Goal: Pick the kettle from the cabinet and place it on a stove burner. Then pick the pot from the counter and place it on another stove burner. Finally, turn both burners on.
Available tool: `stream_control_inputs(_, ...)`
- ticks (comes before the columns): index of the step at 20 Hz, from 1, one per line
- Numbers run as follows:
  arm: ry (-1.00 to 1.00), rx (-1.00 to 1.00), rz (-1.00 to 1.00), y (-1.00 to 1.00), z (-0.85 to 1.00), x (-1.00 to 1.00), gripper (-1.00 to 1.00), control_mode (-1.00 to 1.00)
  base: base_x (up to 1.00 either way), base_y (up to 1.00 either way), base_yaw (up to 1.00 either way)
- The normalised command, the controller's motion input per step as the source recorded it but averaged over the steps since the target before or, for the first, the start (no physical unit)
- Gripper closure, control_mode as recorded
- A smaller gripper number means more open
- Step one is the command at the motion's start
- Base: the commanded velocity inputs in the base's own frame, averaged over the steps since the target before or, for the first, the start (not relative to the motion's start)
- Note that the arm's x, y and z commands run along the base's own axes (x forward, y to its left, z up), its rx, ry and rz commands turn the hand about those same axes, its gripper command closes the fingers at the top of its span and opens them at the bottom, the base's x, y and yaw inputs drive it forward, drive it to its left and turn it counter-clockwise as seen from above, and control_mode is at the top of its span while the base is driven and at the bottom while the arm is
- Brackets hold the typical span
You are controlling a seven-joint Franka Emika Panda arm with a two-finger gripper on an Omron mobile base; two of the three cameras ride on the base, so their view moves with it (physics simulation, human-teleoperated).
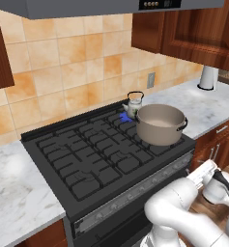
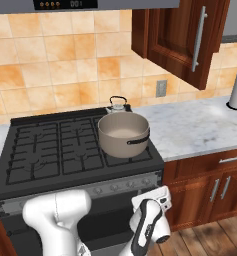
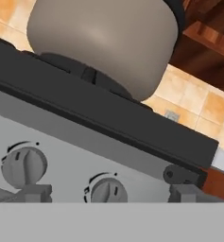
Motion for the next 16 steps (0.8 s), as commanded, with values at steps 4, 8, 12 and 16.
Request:
stream_control_inputs(4,0.12,0.15,0.06,0.00,-0.08,0.17,-1.00,-1.00,0.00,0.00,0.00)
stream_control_inputs(8,0.09,0.15,0.06,-0.03,-0.05,0.18,-1.00,-1.00,0.00,0.00,0.00)
stream_control_inputs(12,0.03,0.12,0.05,0.00,-0.09,0.16,-1.00,-1.00,0.00,0.00,0.00)
stream_control_inputs(16,0.00,0.06,0.06,0.00,-0.17,0.09,-1.00,-1.00,0.00,0.00,0.00)
